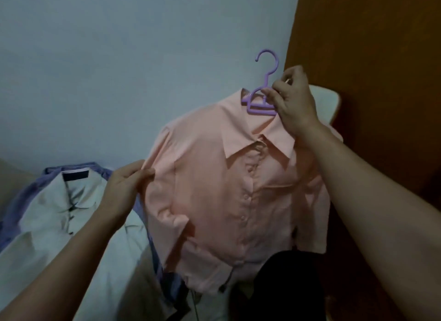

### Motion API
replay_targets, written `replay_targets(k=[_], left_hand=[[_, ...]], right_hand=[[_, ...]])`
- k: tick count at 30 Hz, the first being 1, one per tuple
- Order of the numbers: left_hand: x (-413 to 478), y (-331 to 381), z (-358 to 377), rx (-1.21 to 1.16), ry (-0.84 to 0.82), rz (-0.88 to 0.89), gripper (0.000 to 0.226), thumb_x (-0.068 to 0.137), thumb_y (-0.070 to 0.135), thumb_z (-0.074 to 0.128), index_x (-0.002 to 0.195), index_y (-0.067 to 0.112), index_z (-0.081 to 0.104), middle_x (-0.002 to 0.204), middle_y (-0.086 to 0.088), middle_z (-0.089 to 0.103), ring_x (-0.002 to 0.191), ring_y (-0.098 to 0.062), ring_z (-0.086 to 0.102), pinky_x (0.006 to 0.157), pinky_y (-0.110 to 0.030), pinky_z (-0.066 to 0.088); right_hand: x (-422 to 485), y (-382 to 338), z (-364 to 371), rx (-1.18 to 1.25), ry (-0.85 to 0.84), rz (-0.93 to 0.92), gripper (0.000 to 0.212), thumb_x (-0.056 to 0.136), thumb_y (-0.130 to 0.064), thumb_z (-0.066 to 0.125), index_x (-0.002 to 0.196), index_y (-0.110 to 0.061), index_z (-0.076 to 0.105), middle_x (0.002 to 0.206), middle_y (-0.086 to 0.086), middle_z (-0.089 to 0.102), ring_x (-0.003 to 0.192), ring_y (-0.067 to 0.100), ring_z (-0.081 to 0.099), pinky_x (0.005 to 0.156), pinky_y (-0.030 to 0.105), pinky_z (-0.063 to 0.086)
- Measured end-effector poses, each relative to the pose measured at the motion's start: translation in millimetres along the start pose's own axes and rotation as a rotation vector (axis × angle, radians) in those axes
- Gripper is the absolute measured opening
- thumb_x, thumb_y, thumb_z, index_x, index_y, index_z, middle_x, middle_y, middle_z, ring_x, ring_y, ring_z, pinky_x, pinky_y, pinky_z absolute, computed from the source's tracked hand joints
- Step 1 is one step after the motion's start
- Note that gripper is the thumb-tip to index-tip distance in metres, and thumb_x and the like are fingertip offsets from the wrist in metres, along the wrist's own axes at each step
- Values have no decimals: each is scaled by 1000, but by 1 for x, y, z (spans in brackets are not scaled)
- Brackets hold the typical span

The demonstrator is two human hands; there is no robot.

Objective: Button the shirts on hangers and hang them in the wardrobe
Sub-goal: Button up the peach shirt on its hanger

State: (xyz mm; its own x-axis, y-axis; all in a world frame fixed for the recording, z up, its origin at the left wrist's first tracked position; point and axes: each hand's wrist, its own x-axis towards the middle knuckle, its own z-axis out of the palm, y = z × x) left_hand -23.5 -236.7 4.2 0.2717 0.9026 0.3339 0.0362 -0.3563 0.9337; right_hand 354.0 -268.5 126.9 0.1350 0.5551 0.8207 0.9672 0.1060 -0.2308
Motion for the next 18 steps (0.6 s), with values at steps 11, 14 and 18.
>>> replay_targets(k=[11,14,18], left_hand=[[27,-6,1,105,-38,-210,15,87,20,77,96,8,75,85,-4,78,75,-20,73,67,-30,59],[24,-21,-3,222,-82,-296,24,82,26,82,88,3,74,79,-8,77,67,-20,71,66,-33,56],[23,-37,-11,431,-47,-252,36,81,32,83,74,0,68,61,-3,65,56,-18,60,54,-28,42]], right_hand=[[-25,-3,21,32,102,80,38,99,-51,46,80,-21,57,112,8,47,96,22,52,81,36,40],[-26,2,22,-88,12,236,38,96,-57,47,77,-24,54,105,10,53,94,27,54,76,36,36],[-32,17,35,20,-109,574,51,80,-63,68,70,-13,61,78,8,67,82,32,61,64,34,43]])
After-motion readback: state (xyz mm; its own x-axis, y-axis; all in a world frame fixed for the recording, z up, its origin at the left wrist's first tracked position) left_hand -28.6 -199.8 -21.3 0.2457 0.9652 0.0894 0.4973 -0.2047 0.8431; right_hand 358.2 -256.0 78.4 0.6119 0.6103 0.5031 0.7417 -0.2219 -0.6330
